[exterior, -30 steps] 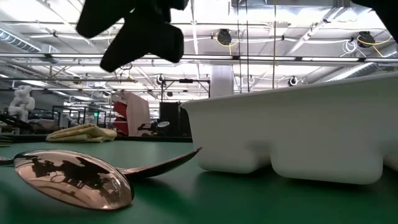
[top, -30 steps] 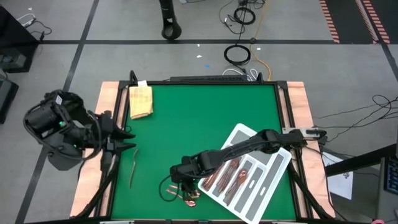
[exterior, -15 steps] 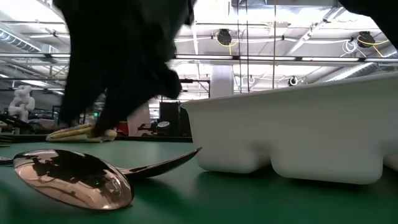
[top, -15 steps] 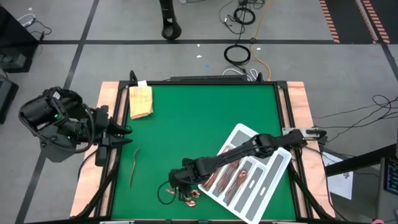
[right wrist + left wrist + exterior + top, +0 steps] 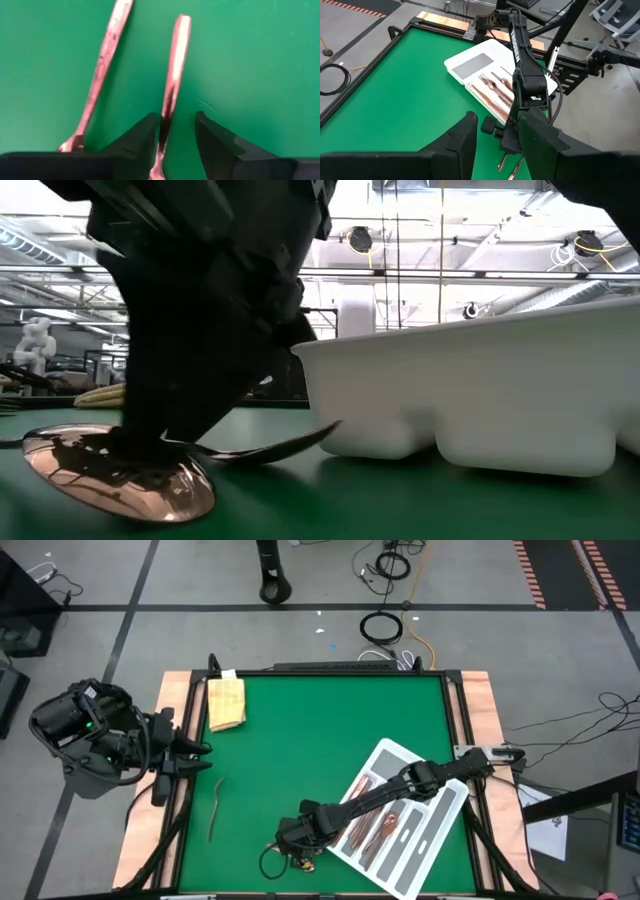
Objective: Sort silverware
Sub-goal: Put the gold spoon into the white cutlery tray
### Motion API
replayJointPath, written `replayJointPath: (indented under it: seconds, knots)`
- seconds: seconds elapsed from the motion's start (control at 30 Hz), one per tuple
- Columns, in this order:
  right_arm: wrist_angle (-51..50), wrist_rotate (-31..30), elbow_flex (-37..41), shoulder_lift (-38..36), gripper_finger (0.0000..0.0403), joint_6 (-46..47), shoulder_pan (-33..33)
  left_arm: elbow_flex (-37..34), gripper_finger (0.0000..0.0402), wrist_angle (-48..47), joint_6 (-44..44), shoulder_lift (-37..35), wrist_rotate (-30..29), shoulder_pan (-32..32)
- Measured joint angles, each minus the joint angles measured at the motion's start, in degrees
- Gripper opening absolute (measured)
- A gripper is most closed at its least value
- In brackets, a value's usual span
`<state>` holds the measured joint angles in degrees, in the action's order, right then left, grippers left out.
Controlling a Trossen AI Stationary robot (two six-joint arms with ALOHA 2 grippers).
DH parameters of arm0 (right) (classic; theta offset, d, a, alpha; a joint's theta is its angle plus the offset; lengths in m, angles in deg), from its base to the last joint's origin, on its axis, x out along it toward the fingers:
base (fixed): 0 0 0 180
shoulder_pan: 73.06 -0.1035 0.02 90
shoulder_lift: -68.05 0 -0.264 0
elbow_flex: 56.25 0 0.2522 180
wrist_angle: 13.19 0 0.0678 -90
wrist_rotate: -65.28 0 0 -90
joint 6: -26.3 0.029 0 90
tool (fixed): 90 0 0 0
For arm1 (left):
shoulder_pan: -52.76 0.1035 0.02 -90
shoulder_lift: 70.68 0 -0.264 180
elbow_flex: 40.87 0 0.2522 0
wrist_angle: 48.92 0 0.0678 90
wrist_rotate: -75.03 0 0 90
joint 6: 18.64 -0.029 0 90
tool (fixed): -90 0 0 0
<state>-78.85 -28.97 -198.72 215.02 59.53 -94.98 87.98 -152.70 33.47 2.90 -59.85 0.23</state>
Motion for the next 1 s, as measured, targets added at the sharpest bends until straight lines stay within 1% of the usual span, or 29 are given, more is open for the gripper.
replayJointPath:
  seconds: [0.1,0.2,0.27,0.43,0.6,0.67,0.83,0.9,1.0]
  knots:
    - [-1.63,-0.6,0.02,0.06,0.0092,-0.07,0.02,0.0,0.0145,0.0,-0.05,-0.17,0.06,0.0]
    - [-2.25,-1.02,0.09,0.09,0.0032,0.15,0.08,0.0,0.0145,0.0,-0.1,-0.35,0.07,0.0]
    - [-2.21,-0.98,0.11,0.05,0.0011,-0.24,0.1,0.0,0.0145,0.0,-0.18,-0.48,0.08,0.0]
    - [-2.04,0.23,-0.5,-0.37,0.0005,-0.55,0.71,0.0,0.0145,0.0,-0.53,-0.98,0.08,0.0]
    - [-2.33,-0.33,-5.98,-0.06,0.0001,-4.07,1.93,0.0,0.0145,0.0,-0.53,-1.62,0.06,0.0]
    - [0.67,-0.59,-5.68,-1.3,0.0001,-4.33,2.76,0.0,0.0145,0.0,-0.53,-1.94,0.06,0.0]
    - [3.21,-0.62,-6.08,-3.58,0.0001,-5.27,4.0,0.0,0.0145,0.0,-0.63,-2.57,0.06,0.0]
    - [2.57,0.78,-6.12,-4.53,0.0001,-5.53,4.48,0.0,0.0145,-0.02,-0.93,-2.86,0.06,0.0]
    - [-0.31,6.23,-6.25,-5.3,0.0005,-6.69,5.09,0.02,0.0145,0.0,-0.95,-3.12,0.06,0.0]
